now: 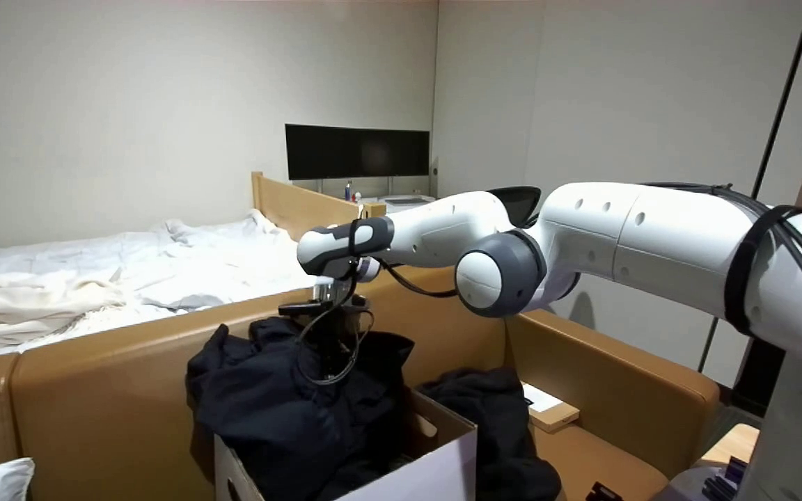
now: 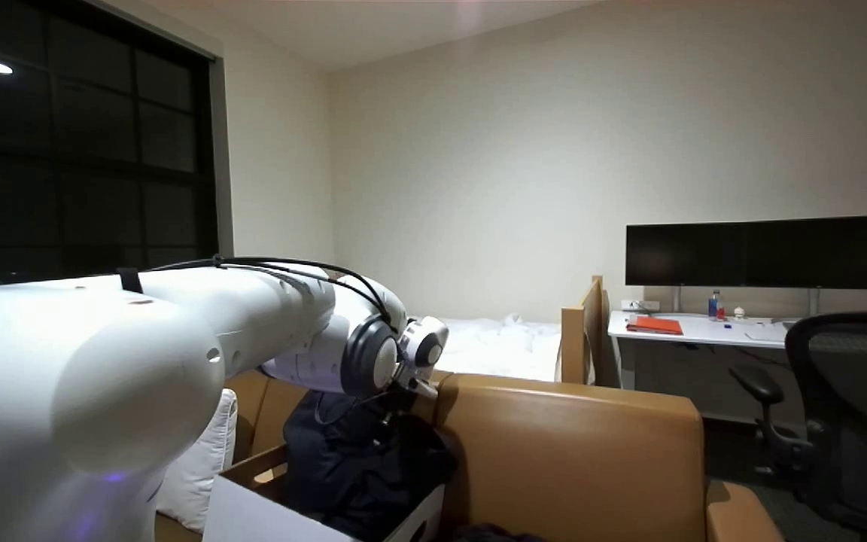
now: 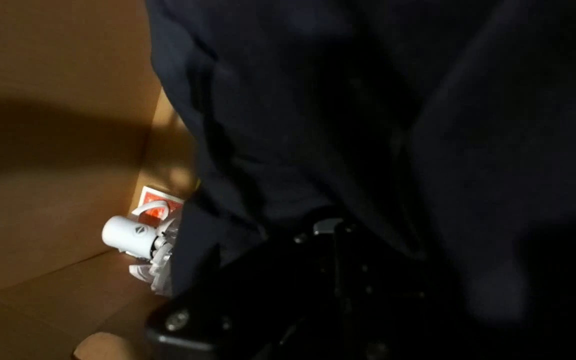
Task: Put the blue jacket in the box
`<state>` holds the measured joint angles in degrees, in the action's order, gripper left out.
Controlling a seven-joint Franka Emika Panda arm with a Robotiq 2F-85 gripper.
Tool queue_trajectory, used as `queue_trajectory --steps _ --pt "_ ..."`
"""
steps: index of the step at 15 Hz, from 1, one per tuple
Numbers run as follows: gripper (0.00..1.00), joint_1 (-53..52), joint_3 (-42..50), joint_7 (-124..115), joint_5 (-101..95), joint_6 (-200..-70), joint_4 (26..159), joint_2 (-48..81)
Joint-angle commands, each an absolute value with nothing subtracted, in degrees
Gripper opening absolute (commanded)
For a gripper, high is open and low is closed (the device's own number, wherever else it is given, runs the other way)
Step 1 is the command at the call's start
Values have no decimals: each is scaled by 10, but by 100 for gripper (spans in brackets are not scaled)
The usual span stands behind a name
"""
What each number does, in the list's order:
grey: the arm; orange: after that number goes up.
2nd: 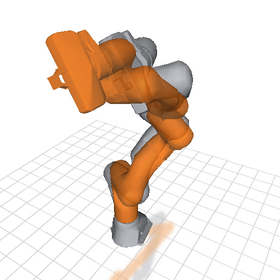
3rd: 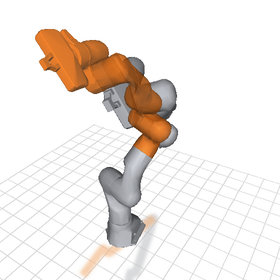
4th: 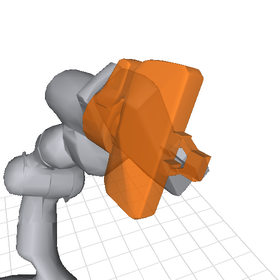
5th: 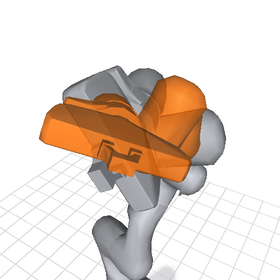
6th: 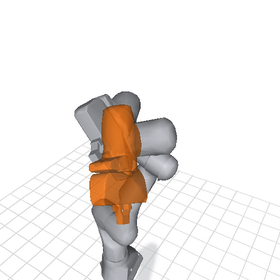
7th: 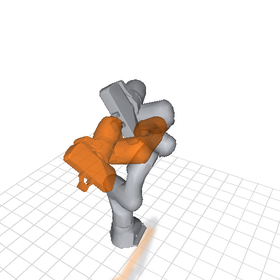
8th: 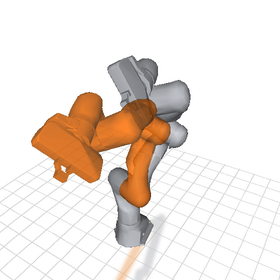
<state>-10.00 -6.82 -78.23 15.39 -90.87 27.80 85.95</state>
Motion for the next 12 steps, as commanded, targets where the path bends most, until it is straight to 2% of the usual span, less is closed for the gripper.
queue_trajectory --steps 1,8,9,10,12 --pt "1 -106 -55 -868 162 -995 355 859" --pt "3 -104 -55 -1020 174 -1044 428 835" --pt "29 -103 -55 -1041 177 -1050 443 829" --pt "29 -102 -56 -1062 181 -1055 458 821" --pt "39 -100 -57 -1088 186 -1066 496 802"
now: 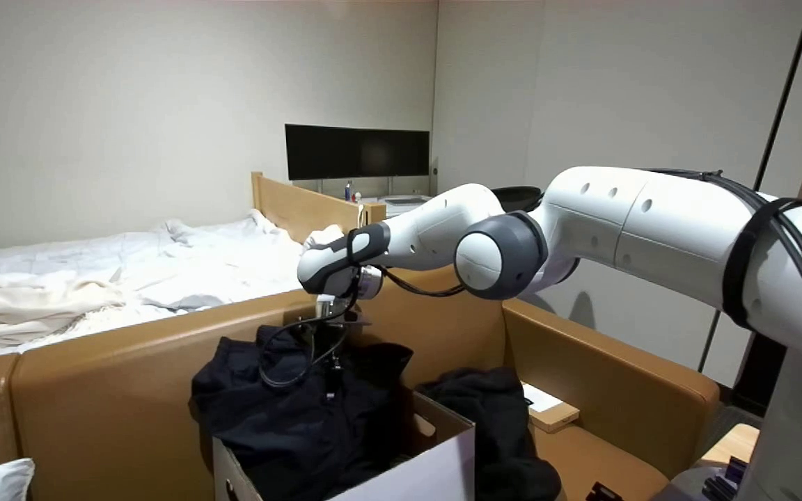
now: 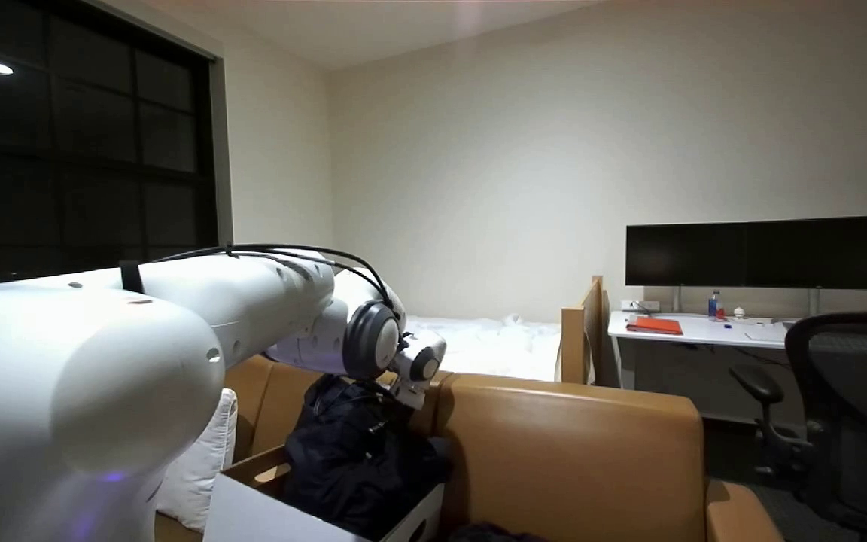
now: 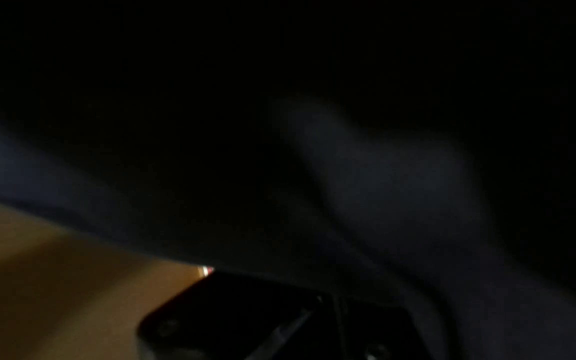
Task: Put the blue jacket in the box
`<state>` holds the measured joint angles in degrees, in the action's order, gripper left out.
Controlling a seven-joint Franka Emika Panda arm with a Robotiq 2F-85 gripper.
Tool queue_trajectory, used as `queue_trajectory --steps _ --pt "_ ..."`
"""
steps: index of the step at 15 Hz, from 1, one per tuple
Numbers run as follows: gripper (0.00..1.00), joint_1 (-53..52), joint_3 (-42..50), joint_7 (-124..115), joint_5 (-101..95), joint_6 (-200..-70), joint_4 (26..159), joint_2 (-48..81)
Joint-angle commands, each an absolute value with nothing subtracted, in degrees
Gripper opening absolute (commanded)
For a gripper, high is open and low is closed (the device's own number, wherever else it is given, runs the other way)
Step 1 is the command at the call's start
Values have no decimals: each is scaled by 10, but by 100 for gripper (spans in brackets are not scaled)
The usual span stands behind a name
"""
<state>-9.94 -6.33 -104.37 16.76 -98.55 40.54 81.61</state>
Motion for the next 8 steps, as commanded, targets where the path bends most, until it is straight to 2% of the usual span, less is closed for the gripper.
queue_trajectory --steps 1,8 --pt "45 -100 -56 -1094 188 -1075 521 788" --pt "87 -124 -15 -1089 181 -1198 717 624"
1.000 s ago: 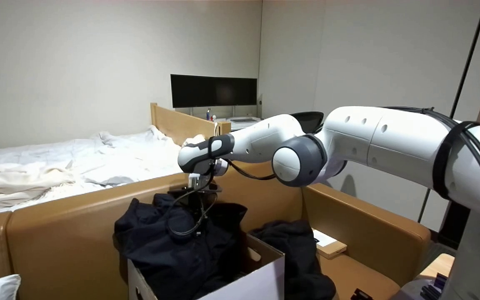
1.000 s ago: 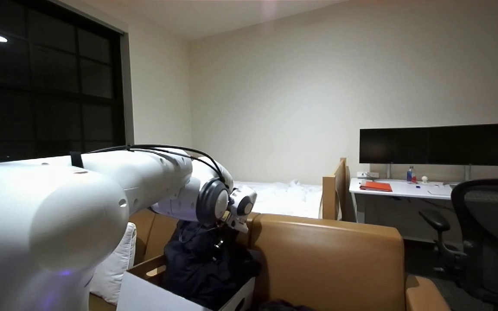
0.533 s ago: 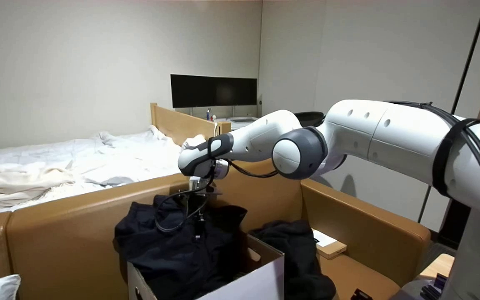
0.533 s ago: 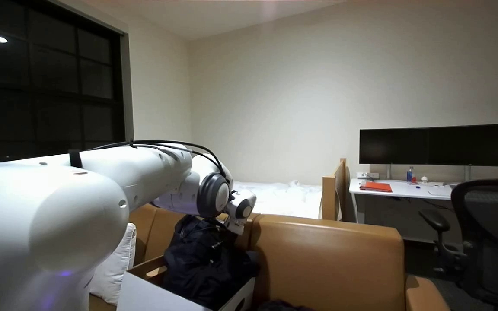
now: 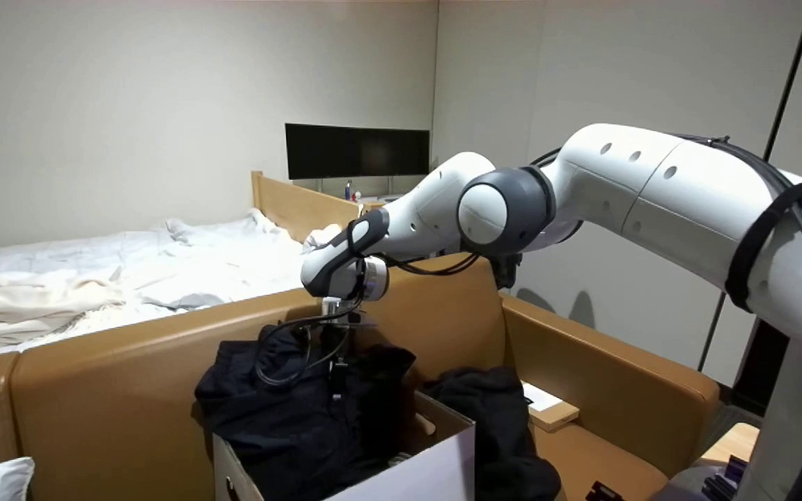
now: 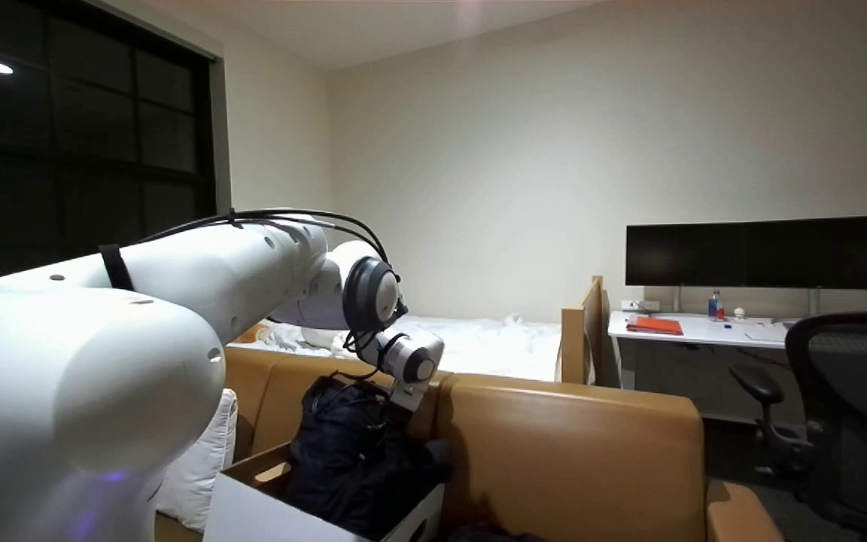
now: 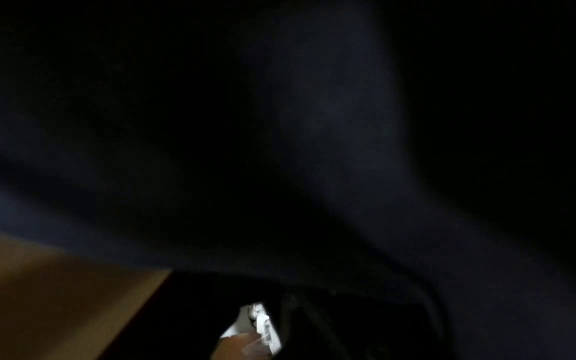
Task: Put the blue jacket in the box
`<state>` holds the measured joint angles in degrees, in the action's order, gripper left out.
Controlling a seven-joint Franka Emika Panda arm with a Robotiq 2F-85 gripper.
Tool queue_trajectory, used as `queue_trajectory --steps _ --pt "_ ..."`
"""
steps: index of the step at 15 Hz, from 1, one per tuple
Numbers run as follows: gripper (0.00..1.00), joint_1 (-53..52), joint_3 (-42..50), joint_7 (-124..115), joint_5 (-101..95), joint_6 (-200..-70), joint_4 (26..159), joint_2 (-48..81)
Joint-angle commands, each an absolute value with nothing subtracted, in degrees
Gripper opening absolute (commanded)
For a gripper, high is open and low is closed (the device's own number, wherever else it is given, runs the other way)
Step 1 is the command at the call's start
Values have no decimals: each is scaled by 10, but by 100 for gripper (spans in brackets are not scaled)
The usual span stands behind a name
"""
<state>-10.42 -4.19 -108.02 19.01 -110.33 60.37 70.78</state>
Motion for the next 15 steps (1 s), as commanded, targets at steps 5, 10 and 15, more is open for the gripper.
queue_trajectory --steps 5,10,15 --pt "100 -165 22 -1106 146 -1303 853 511" --pt "100 -159 15 -1105 154 -1484 985 398" --pt "100 -132 -1 -1056 153 -1589 1116 263"
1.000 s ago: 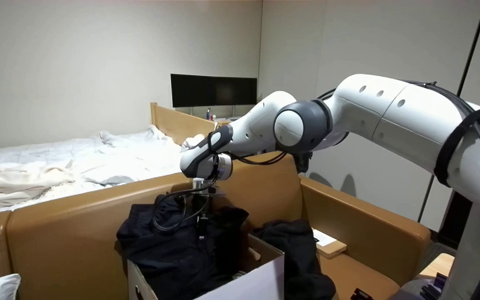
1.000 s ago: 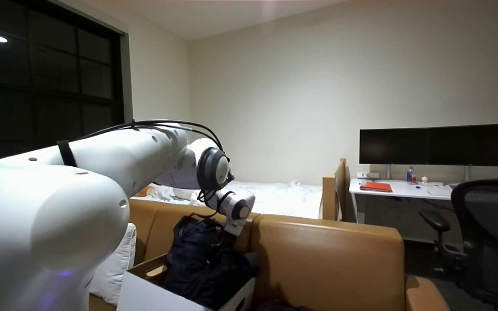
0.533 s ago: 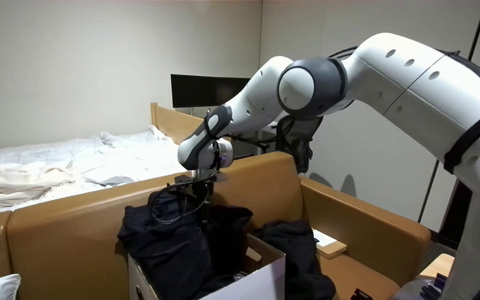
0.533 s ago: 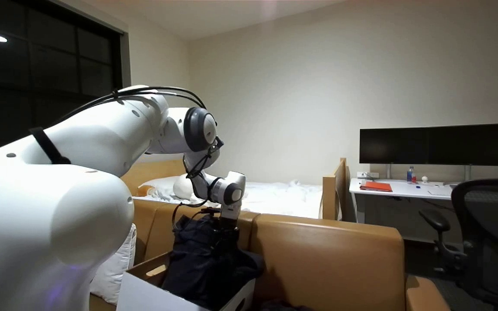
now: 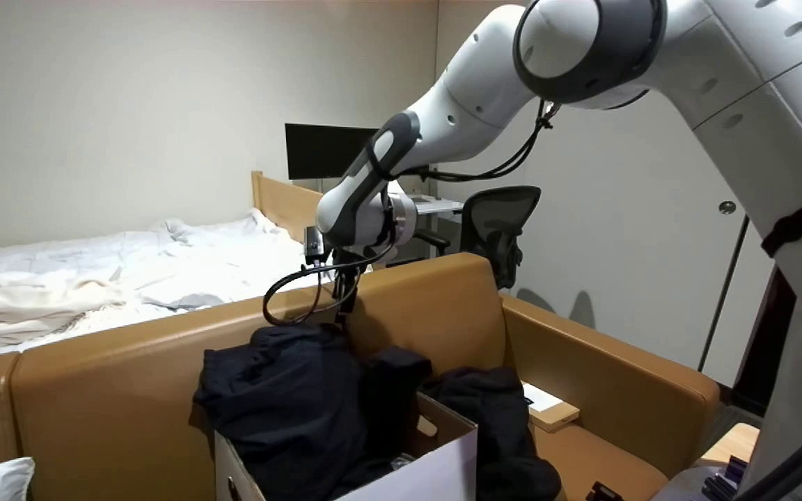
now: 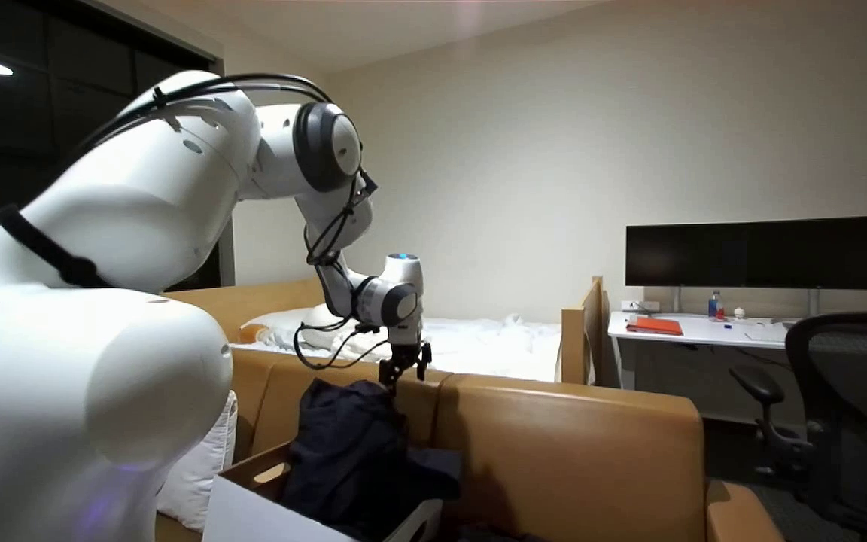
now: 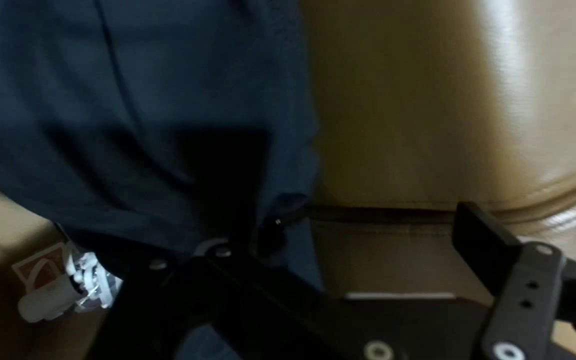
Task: Put the blue jacket in the box
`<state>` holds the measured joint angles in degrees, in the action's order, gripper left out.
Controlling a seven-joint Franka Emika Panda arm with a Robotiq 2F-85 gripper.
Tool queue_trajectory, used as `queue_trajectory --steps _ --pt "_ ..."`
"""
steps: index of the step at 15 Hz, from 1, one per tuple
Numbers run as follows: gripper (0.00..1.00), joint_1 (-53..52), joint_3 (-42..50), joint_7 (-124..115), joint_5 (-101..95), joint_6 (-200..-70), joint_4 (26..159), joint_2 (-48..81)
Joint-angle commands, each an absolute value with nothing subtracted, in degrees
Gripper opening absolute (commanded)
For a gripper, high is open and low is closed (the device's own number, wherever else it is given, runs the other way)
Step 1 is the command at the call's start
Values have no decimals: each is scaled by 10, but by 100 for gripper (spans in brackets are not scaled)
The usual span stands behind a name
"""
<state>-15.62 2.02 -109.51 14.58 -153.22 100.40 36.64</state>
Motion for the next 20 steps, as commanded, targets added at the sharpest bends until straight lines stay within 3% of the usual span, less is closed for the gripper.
queue_trajectory --steps 1,6,12,13,20 --pt "100 -122 -8 -1036 154 -1595 1135 235" --pt "100 -43 -58 -857 198 -1465 1198 91" --pt "100 24 13 -622 201 -1145 1154 -3" --pt "100 2 0 -693 192 -1208 1163 14" --pt "100 19 15 -635 192 -1152 1154 0"
